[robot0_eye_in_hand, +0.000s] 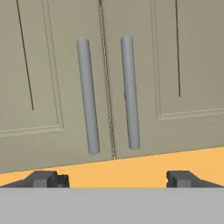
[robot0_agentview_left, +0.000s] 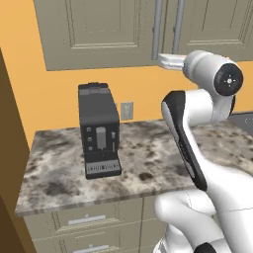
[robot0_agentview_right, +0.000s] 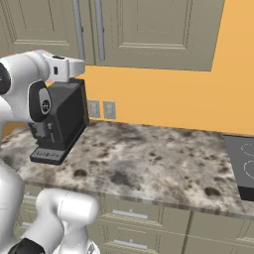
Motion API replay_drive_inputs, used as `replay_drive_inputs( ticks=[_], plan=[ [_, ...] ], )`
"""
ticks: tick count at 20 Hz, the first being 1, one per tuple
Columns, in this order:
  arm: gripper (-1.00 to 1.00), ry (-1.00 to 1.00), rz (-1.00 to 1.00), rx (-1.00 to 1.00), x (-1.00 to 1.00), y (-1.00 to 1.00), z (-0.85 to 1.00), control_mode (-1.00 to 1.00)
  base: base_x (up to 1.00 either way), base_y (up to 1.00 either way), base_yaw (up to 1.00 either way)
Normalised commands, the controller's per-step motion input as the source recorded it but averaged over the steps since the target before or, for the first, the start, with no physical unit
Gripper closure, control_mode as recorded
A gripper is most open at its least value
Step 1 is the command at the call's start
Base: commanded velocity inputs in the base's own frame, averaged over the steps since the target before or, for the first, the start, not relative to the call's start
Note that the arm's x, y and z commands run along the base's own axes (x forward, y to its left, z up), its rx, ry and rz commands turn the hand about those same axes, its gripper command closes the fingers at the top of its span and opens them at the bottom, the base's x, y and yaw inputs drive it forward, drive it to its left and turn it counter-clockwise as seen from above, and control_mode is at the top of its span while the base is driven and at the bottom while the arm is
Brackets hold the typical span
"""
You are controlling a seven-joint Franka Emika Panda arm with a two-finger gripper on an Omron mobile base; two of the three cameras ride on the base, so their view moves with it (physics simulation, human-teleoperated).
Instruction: The dining table condiment station is running low on shaker. Refill the condiment station by opening the cabinet and taking the shaker from the cabinet and placing it on the dining table.
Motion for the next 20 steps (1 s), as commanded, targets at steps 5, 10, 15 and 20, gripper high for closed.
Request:
replay_drive_inputs(
  ticks=[5,10,15,20],
  plan=[
    [-1.0,0.05,0.0,0.06,0.34,0.0,0.67,-1.0,0.0,0.0,0.0],
    [-1.0,0.12,0.0,0.0,0.17,0.0,0.02,-1.0,0.0,0.0,0.0],
    [-1.0,0.0,0.0,-0.01,0.6,0.01,-0.22,-1.0,0.0,0.0,0.0],
    [-1.0,0.02,0.0,0.0,0.91,0.12,0.0,-1.0,0.0,0.0,0.0]
  ],
)
